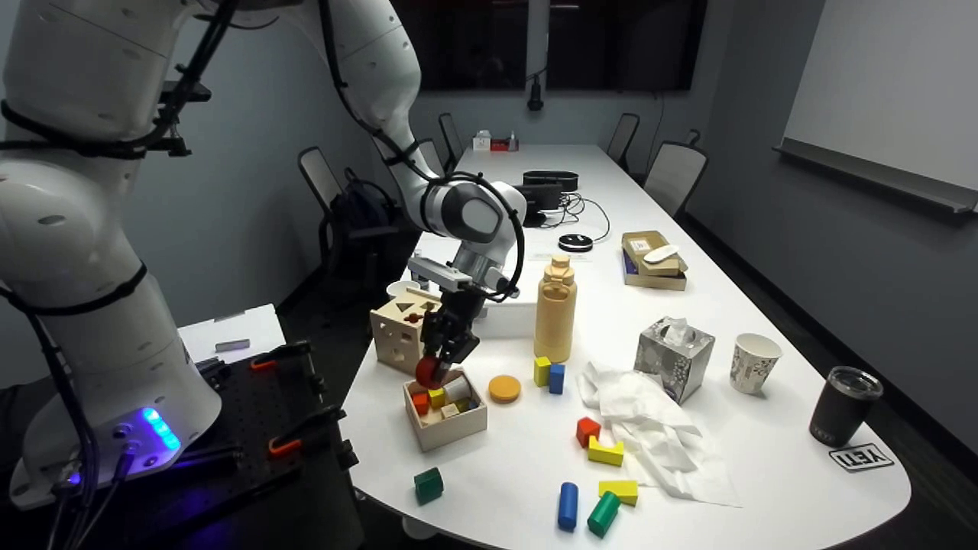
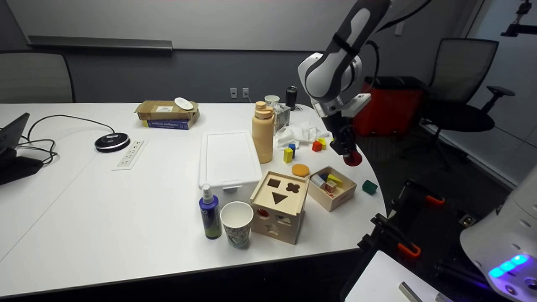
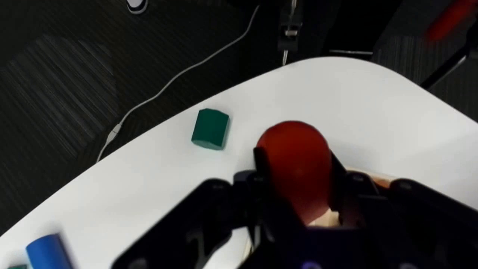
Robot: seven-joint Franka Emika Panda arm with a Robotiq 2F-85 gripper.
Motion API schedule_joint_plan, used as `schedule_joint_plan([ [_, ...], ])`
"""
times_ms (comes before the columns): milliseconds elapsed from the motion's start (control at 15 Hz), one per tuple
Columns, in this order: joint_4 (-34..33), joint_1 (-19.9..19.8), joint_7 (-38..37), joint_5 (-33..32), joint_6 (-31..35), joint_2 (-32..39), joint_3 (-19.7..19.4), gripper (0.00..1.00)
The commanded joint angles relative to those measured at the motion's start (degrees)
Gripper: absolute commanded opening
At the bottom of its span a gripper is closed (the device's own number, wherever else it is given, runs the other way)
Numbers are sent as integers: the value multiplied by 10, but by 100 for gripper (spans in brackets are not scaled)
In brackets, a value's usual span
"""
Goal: Put the red plushie inside the small crate
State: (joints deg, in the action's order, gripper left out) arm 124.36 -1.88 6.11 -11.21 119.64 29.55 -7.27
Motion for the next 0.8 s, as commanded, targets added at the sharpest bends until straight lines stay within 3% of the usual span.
schedule_joint_plan([
  [0,58,12,-29,-40,27,-25,11,12],
  [733,75,22,-28,-65,205,31,24,12],
])
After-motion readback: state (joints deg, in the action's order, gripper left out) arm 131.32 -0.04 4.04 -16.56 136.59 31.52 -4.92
